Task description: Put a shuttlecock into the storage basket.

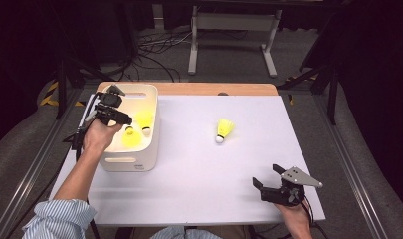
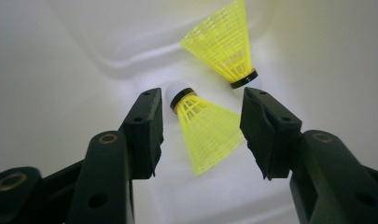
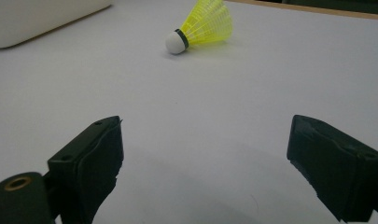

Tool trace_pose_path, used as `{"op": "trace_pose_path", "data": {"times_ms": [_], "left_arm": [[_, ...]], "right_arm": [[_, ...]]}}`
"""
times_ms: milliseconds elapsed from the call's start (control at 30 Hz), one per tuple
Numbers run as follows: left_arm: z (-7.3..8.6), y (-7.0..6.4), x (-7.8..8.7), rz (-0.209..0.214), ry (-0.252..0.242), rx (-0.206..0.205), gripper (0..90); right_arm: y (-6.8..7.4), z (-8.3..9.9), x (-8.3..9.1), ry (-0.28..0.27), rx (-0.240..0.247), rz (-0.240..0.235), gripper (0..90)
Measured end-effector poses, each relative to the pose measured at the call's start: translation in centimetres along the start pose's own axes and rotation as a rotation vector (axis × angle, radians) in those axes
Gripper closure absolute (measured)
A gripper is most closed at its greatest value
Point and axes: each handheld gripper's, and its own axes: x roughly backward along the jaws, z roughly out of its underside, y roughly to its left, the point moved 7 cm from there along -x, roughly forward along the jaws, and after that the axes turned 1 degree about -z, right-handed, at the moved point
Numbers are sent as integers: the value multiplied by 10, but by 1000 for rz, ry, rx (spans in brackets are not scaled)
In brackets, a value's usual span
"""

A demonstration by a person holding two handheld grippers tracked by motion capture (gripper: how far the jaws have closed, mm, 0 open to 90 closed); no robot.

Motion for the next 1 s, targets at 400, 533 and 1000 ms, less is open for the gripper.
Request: {"op": "trace_pose_path", "data": {"times_ms": [400, 533, 1000], "left_arm": [[3, -9, 9, 13, -27, -14, 402], [3, -11, 10, 19, -37, -16, 377], [1, -28, 10, 57, -52, -55, 356]], "right_arm": [[0, -1, 1, -7, 3, 5, 110], [0, -1, 1, -7, 5, 5, 110], [0, -1, 0, -7, 6, 4, 111]]}}
